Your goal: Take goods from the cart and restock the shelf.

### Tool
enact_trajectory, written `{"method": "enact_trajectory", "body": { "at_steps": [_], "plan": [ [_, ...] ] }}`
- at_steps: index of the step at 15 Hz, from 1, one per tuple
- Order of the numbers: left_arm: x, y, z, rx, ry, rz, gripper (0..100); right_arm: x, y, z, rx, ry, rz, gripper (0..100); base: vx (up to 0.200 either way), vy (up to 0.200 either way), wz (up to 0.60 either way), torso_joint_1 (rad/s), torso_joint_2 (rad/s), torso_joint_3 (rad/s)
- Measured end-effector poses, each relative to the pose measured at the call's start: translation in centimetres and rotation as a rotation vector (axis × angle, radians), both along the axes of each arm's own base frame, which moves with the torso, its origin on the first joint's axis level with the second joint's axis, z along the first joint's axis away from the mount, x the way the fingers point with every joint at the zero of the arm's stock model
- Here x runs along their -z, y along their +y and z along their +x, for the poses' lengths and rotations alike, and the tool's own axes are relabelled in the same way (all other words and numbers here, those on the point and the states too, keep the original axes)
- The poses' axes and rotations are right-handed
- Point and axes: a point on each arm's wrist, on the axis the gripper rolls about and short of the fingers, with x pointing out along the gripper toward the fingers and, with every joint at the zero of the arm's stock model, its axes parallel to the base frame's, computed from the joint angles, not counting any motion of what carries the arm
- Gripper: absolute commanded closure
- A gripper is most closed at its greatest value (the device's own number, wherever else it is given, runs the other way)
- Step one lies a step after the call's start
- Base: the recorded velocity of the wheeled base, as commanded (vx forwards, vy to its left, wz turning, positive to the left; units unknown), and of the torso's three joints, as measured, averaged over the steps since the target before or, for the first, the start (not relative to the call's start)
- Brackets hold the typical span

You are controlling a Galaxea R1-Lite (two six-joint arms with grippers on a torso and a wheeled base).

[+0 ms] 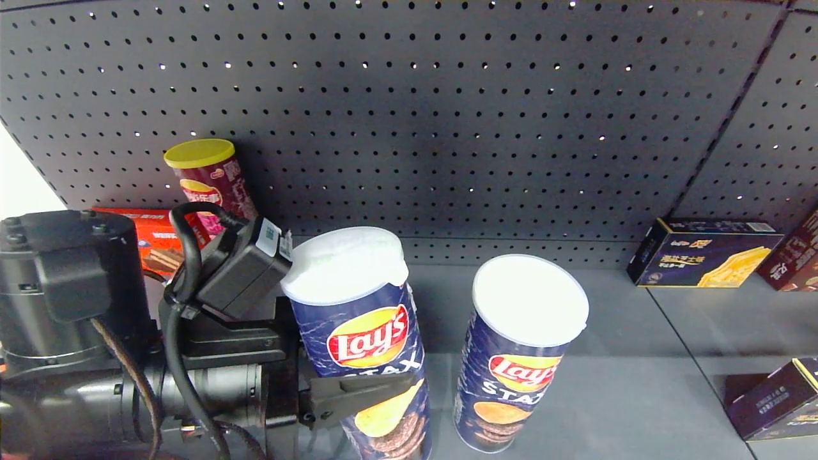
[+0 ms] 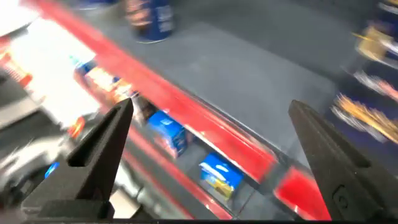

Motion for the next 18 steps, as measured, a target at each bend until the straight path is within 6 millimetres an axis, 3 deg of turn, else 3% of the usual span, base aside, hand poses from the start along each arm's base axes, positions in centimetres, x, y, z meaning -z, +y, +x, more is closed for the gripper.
{"method": "enact_trajectory", "body": {
  "at_steps": [6, 10, 13, 16, 18],
  "plan": [
    [0.2, -0.1, -0.2, 0.008, 0.007, 0.005, 100, 4.0, -0.7, -0.7, 0.406, -0.029, 0.075, 0, 0.0, 0.0, 0.0, 0.0, 0.0, 0.0],
    [0.3, 0.0, -0.2, 0.007, 0.008, 0.007, 100, 4.2, -0.7, -0.5, 0.399, -0.118, 0.076, 0, 0.0, 0.0, 0.0, 0.0, 0.0, 0.0],
    [0.3, 0.0, -0.2, 0.01, 0.006, 0.005, 100, 4.4, -0.3, -0.5, 0.234, -0.138, 0.084, 0, 0.0, 0.0, 0.0, 0.0, 0.0, 0.0],
    [0.0, -0.1, -0.1, 0.009, -0.009, -0.007, 100, 5.0, -0.6, -0.2, 0.427, -0.083, 0.145, 0, 0.0, 0.0, 0.0, 0.0, 0.0, 0.0],
    [-0.1, -0.2, -0.2, 0.012, -0.022, -0.017, 100, 5.3, -0.5, -0.1, 0.384, -0.081, 0.11, 0, 0.0, 0.0, 0.0, 0.0, 0.0, 0.0]
  ]
}}
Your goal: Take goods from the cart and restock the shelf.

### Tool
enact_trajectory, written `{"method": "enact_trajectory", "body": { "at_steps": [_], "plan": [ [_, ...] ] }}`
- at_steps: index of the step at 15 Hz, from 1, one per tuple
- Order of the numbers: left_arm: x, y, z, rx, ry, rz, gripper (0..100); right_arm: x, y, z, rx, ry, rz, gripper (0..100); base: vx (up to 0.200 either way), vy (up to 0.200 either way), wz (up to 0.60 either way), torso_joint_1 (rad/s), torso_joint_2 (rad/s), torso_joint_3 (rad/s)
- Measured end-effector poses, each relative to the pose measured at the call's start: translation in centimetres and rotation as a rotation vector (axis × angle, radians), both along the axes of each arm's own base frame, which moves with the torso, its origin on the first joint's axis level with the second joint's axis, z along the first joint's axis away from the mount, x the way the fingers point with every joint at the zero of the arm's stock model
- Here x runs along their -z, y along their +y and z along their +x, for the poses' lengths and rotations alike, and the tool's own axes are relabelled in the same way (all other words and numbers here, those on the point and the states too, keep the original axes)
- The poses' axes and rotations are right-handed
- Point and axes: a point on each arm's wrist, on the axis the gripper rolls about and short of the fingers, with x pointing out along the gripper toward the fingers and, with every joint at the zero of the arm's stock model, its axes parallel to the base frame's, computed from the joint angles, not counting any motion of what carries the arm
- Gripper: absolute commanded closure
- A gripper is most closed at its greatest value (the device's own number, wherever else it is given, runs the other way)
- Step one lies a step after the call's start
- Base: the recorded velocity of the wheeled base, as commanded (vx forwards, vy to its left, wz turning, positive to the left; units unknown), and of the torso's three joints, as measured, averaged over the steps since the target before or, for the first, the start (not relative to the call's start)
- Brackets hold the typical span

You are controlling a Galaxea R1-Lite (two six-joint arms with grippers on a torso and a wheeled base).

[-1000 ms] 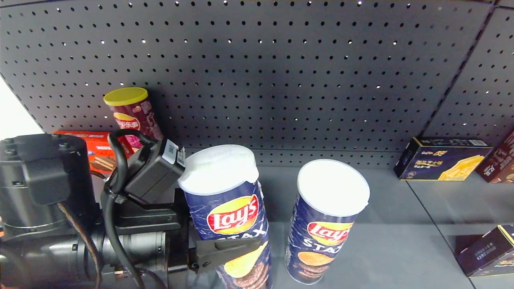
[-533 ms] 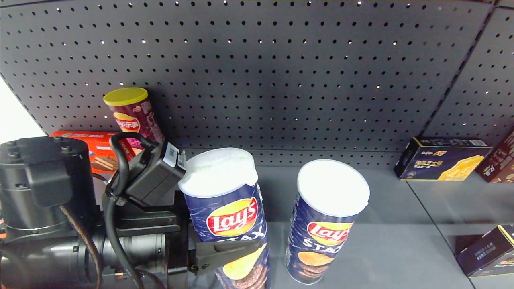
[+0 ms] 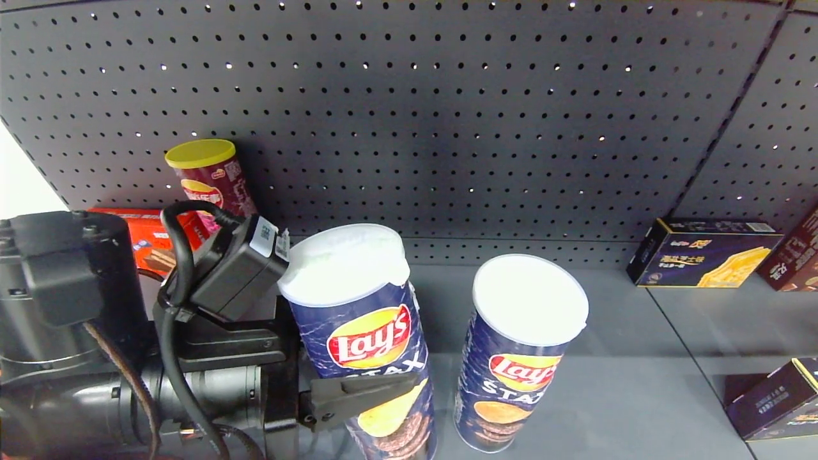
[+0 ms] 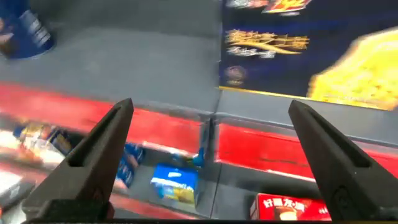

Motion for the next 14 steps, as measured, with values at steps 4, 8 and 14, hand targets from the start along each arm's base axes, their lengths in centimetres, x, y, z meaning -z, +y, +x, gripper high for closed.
{"method": "enact_trajectory", "body": {
  "at_steps": [4, 8, 14],
  "plan": [
    [-0.1, 0.0, 0.0, 0.002, -0.004, -0.003, 100, 0.0, 0.1, 0.1, 0.016, 0.017, -0.009, 0, 0.0, 0.0, 0.0, 0.0, 0.0, 0.0],
    [-0.1, 0.0, 0.0, 0.001, -0.005, -0.004, 100, -0.2, 0.5, 0.9, 0.174, 0.13, -0.032, 0, 0.0, 0.0, 0.0, 0.0, 0.0, 0.0],
    [-0.1, -0.1, 0.0, 0.002, -0.006, -0.005, 100, -0.2, 1.0, 0.7, 0.398, 0.111, 0.035, 0, 0.0, 0.0, 0.0, 0.0, 0.0, 0.0]
  ]
}}
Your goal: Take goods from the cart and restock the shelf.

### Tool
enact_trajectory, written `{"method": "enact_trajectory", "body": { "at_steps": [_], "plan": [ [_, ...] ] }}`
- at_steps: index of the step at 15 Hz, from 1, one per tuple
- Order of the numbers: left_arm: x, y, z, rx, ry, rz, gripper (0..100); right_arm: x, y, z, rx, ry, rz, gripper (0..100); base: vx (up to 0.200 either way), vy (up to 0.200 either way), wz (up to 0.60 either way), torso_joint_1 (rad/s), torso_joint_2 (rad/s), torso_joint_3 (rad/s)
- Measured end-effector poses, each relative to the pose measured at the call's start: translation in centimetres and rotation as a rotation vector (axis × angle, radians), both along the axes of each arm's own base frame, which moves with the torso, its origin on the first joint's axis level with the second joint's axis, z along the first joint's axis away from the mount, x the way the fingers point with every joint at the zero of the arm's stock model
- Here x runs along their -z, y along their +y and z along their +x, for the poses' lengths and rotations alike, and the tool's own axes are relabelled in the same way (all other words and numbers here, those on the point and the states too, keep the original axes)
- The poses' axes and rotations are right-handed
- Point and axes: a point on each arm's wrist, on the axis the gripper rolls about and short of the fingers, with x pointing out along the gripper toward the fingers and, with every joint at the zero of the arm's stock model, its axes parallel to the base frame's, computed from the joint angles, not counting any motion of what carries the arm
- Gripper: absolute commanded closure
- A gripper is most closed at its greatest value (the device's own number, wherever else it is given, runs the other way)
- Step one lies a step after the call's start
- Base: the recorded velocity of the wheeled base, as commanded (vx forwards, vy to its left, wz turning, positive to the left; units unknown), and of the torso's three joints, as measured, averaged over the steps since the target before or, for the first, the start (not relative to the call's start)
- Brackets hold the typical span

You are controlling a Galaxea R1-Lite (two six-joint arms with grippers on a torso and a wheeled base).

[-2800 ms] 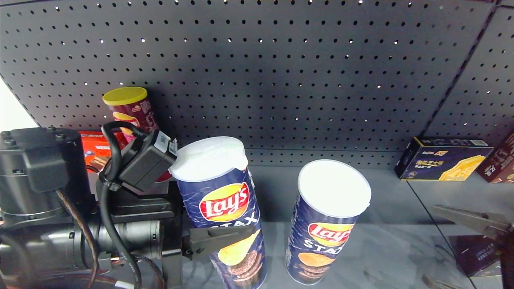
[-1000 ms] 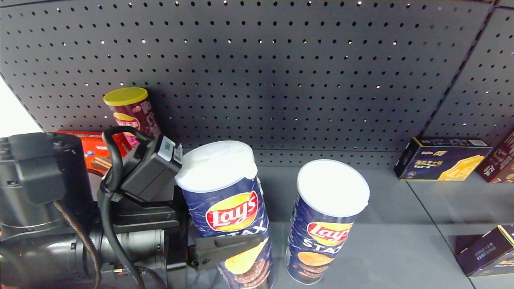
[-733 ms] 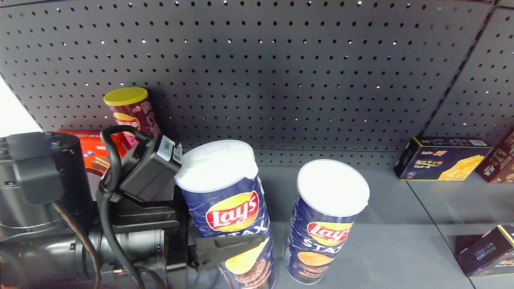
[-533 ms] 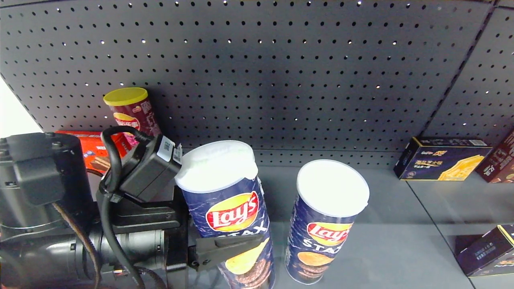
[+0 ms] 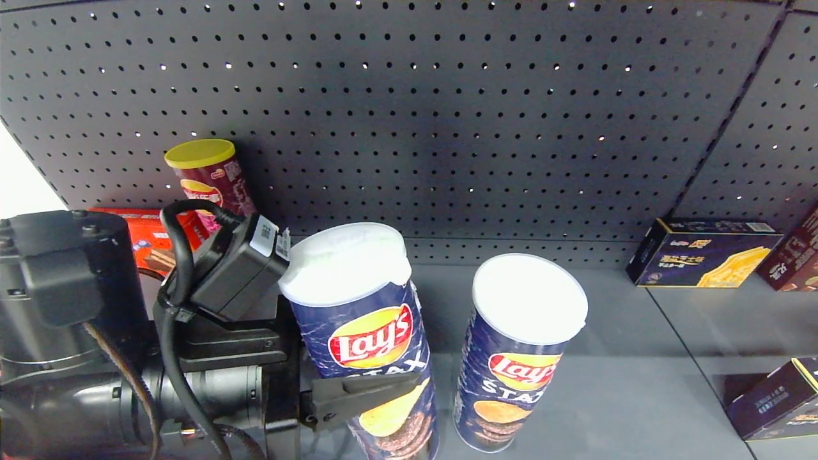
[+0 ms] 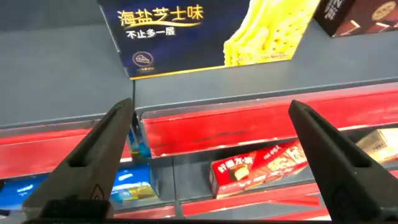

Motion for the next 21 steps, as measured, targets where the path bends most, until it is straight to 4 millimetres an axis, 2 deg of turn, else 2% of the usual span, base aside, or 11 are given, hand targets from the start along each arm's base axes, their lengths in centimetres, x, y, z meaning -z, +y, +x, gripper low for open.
{"method": "enact_trajectory", "body": {
  "at_steps": [8, 14, 19, 21],
  "plan": [
    [-0.1, 0.0, 0.0, -0.001, -0.003, -0.002, 100, 0.1, -0.1, -0.2, -0.215, -0.015, -0.031, 0, 0.0, 0.0, 0.0, 0.0, 0.0, 0.0],
    [0.1, 0.2, 0.1, -0.023, 0.003, 0.005, 100, 0.1, -0.1, -0.3, -0.14, -0.034, -0.034, 0, 0.0, 0.0, 0.0, 0.0, 0.0, 0.0],
    [-1.3, 0.5, 1.0, -0.058, -0.034, -0.024, 100, 0.2, -0.1, -0.7, -0.164, -0.091, -0.04, 0, 0.0, 0.0, 0.0, 0.0, 0.0, 0.0],
    [-3.0, 0.4, 1.6, -0.065, -0.08, -0.056, 100, 0.2, -0.1, -0.8, -0.165, -0.097, -0.04, 0, 0.0, 0.0, 0.0, 0.0, 0.0, 0.0]
  ]
}}
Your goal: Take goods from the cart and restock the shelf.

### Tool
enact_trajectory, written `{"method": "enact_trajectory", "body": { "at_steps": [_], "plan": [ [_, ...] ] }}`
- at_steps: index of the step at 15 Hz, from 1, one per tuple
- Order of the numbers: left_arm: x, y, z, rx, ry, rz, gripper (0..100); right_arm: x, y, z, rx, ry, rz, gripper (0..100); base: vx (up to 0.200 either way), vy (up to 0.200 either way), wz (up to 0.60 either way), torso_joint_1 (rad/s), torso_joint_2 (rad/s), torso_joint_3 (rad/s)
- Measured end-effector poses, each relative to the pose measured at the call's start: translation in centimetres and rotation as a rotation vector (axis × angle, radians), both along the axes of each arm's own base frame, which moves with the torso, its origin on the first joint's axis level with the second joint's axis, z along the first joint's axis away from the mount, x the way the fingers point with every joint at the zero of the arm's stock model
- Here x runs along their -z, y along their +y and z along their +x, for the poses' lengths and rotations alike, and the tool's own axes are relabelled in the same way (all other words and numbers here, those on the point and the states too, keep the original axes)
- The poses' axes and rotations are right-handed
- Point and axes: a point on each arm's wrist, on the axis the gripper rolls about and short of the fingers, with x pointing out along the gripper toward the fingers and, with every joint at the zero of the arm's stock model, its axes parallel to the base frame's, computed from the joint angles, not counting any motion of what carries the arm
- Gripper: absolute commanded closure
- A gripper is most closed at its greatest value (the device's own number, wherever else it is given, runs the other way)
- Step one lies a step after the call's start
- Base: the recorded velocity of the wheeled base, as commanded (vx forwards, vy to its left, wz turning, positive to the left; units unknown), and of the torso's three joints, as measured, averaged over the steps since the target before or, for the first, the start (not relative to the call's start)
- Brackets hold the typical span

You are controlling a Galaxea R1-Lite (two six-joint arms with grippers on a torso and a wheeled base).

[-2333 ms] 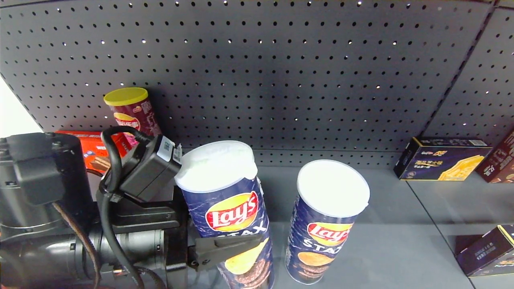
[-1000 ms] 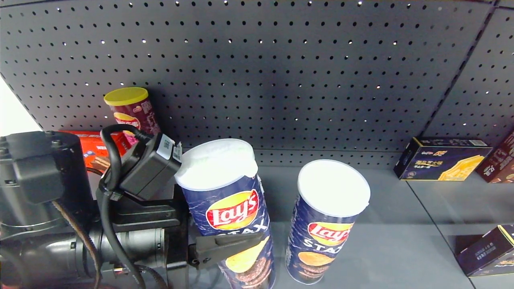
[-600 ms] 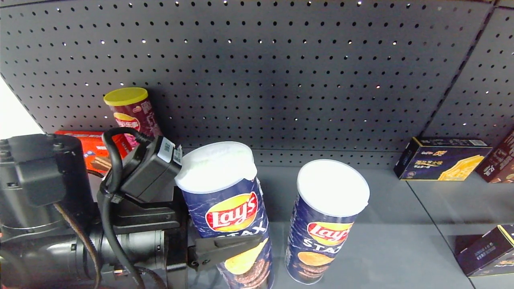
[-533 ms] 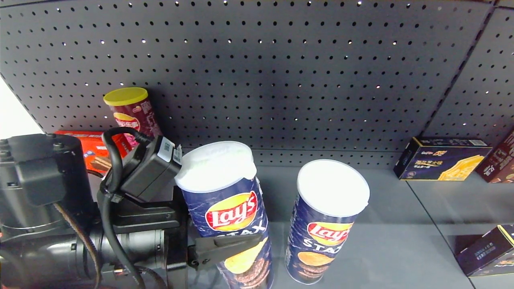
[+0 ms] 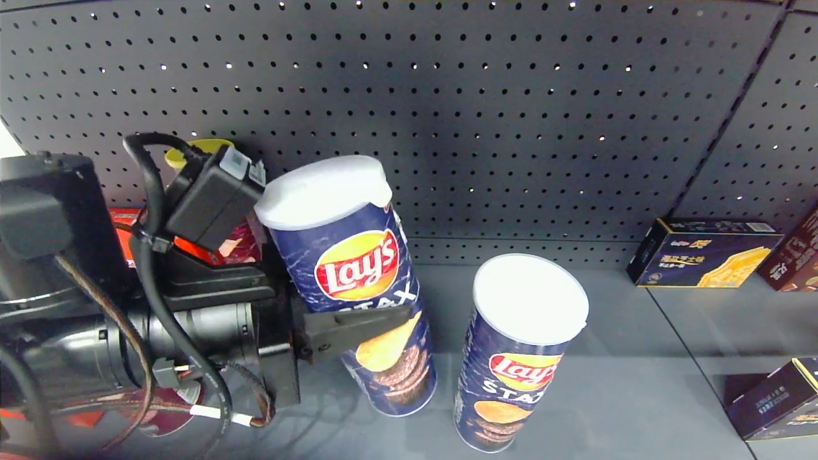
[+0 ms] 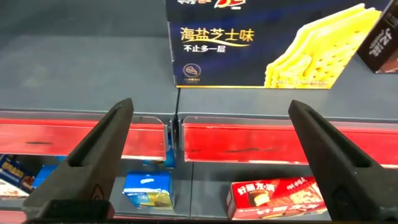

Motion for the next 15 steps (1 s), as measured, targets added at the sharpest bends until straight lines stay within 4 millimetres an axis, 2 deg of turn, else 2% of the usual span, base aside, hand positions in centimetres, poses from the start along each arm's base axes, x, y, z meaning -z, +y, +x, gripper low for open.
{"method": "enact_trajectory", "body": {
  "at_steps": [2, 10, 15],
  "plan": [
    [-1.3, 0.1, 0.7, -0.019, -0.037, -0.023, 100, 0.0, 0.0, 0.0, 0.0, -0.002, 0.0, 0, 0.0, 0.0, 0.0, 0.0, 0.0, 0.0],
    [-2.4, 0.9, 4.5, -0.121, -0.147, 0.083, 100, 0.0, 0.0, 0.0, -0.001, -0.006, 0.0, 0, 0.0, 0.0, 0.0, 0.0, 0.0, 0.0],
    [-2.9, 0.1, 5.1, -0.14, -0.112, 0.121, 100, 0.0, 0.0, 0.0, -0.001, -0.005, 0.0, 0, 0.0, 0.0, 0.0, 0.0, 0.0, 0.0]
  ]
}}
